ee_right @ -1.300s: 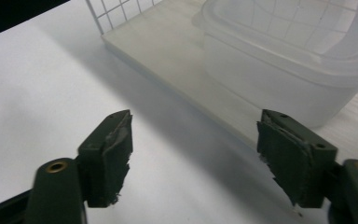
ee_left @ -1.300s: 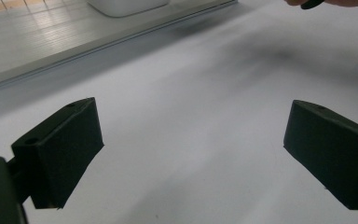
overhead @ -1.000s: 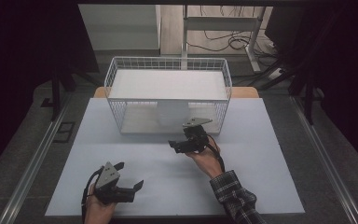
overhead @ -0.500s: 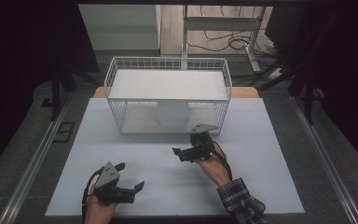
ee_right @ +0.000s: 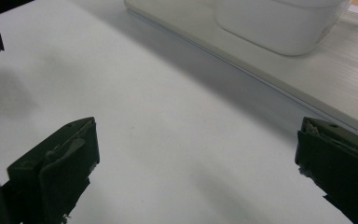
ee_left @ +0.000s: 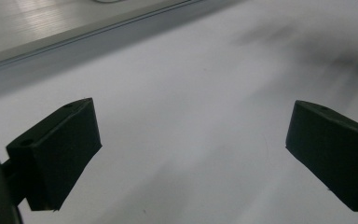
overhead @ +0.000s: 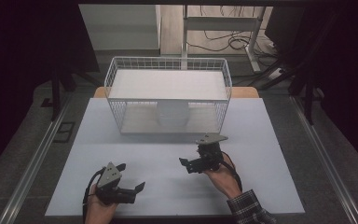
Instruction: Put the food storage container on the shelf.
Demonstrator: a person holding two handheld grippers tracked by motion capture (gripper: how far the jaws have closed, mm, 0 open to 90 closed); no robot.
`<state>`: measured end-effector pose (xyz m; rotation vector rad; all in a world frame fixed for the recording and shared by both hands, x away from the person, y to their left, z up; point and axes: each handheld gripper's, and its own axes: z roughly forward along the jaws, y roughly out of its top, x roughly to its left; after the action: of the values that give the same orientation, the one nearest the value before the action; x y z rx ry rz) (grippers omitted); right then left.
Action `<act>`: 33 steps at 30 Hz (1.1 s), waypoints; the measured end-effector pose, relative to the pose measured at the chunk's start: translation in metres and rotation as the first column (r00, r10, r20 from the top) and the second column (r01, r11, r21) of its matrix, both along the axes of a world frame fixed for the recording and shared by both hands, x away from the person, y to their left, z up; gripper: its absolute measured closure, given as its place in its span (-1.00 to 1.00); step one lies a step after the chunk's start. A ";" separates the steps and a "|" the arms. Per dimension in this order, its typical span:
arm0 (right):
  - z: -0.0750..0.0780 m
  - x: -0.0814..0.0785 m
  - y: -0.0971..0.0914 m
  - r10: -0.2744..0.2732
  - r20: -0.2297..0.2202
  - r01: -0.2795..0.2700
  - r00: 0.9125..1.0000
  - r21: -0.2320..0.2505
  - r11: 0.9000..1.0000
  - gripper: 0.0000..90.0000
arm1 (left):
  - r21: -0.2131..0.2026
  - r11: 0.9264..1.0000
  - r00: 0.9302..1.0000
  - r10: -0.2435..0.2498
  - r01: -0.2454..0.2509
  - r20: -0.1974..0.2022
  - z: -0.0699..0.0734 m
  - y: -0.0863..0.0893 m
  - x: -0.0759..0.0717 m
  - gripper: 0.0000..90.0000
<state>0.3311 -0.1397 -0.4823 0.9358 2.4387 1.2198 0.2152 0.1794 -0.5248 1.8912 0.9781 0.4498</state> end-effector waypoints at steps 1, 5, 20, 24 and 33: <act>0.000 -0.002 -0.001 -0.003 0.004 0.003 1.000 -0.005 1.000 -1.00 | 0.000 1.000 1.000 -0.002 0.002 -0.003 0.000 0.000 0.000 -0.95; -0.001 -0.008 -0.005 -0.011 0.010 0.011 1.000 -0.005 1.000 -1.00 | 0.005 1.000 1.000 -0.002 0.002 -0.004 0.000 0.001 0.000 -0.95; -0.001 -0.029 -0.023 -0.030 0.026 0.030 0.999 -0.012 0.999 -1.00 | 0.025 1.000 1.000 -0.003 0.003 -0.004 0.002 0.007 -0.001 -0.95; 0.000 -0.035 -0.029 -0.037 0.030 0.038 0.999 -0.010 0.999 -1.00 | 0.023 1.000 1.000 0.009 -0.009 0.003 0.005 0.014 -0.003 -0.95; 0.005 -0.047 -0.050 -0.072 0.030 0.072 0.997 0.005 0.997 -1.00 | 0.026 0.999 1.000 0.031 -0.031 0.005 0.007 0.025 -0.008 -0.95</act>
<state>0.2838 -0.1897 -0.4776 0.9899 2.3591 1.2057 0.2071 0.2048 -0.5178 1.8996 1.0040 0.4869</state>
